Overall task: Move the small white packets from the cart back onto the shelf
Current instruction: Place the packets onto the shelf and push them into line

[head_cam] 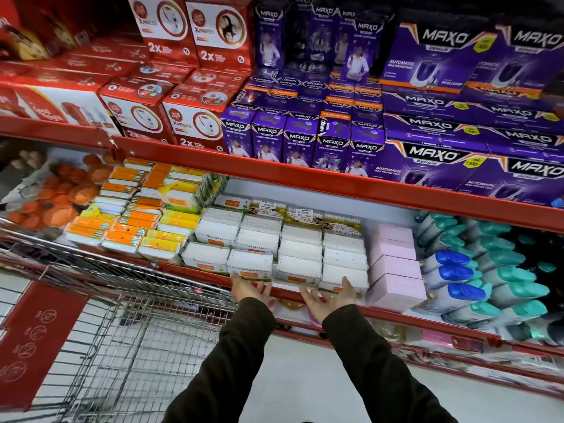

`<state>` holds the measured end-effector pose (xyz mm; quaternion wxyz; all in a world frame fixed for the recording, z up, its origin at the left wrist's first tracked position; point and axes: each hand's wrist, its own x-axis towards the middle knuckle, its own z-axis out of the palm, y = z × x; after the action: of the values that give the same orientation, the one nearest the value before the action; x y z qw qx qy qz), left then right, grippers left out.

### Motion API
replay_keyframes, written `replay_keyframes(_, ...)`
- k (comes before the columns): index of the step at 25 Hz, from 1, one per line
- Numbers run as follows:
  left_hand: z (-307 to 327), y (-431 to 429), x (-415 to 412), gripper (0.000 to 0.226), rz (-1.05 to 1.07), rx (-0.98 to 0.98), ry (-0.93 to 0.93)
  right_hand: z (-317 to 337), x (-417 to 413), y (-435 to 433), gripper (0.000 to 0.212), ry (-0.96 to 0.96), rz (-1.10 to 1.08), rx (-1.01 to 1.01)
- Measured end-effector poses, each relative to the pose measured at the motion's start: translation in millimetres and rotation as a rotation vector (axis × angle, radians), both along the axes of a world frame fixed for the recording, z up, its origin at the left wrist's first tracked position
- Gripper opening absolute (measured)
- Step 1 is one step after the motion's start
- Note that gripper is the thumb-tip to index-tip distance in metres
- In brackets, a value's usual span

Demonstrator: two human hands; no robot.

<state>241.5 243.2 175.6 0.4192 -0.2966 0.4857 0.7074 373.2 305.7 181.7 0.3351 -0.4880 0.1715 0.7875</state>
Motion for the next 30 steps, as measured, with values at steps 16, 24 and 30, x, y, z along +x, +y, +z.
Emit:
replay_keyframes(16,-1.1,4.7,-56.7,0.075,-0.141,0.066,-0.109,3.8,-52.5,-5.5,0.074,-0.001,-0.033,0.006)
replay_keyframes(24,-7.4,-23.9,-89.8,0.069,0.008,0.021,-0.002,-4.2,-73.8,-23.2,0.078,0.053,-0.014,0.025)
replay_keyframes(30,4.9,-26.9,-129.3,0.068,-0.106,0.01,-0.007,-1.8,-112.6,-32.0,0.078,0.06,0.011,0.029)
